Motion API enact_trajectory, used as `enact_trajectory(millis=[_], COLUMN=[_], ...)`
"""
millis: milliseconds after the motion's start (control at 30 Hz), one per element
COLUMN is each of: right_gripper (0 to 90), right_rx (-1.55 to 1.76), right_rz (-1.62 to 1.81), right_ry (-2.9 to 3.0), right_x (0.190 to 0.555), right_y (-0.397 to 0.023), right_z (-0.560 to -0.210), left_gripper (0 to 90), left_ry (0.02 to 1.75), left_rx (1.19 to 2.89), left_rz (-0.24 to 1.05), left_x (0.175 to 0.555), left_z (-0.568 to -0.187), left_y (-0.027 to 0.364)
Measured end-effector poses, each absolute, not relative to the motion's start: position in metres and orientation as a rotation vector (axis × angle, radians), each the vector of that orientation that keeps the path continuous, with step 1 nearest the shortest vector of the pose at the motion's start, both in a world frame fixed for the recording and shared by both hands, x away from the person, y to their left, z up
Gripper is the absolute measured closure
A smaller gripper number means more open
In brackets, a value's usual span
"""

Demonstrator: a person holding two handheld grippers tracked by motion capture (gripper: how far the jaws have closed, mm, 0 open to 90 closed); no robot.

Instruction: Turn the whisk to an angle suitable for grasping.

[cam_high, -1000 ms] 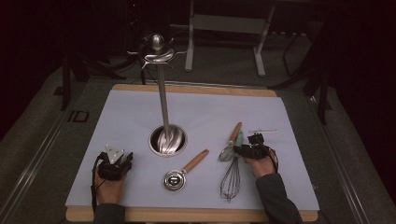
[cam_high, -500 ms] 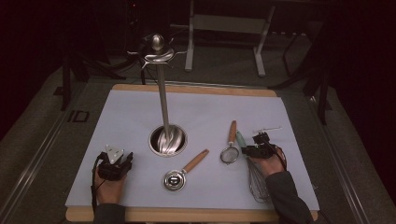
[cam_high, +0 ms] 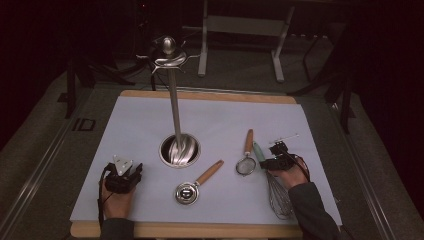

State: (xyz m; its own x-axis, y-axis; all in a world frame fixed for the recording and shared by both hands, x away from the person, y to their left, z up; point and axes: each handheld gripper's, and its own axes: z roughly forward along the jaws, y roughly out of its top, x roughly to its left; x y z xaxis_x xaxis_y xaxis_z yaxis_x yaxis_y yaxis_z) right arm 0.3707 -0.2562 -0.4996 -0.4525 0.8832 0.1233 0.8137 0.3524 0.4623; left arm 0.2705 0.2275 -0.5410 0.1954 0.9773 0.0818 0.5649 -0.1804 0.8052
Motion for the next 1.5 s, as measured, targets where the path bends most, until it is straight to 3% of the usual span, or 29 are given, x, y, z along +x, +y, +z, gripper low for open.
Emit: enact_trajectory(millis=[300, 867, 1500], right_gripper=[69.3, 67.3, 69.3], right_rx=[1.501, 1.528, 1.527], right_rz=[0.566, 0.377, 0.344], right_ry=[2.477, 2.670, 2.624], right_x=[0.373, 0.392, 0.391], right_y=[-0.259, -0.257, -0.261], right_z=[-0.494, -0.493, -0.486], left_gripper=[62.1, 62.0, 61.8], left_ry=[1.441, 1.441, 1.441], left_rx=[1.832, 1.833, 1.835], left_rz=[0.825, 0.824, 0.826], left_x=[0.270, 0.271, 0.270], left_z=[-0.541, -0.541, -0.541], left_y=[0.228, 0.228, 0.227])
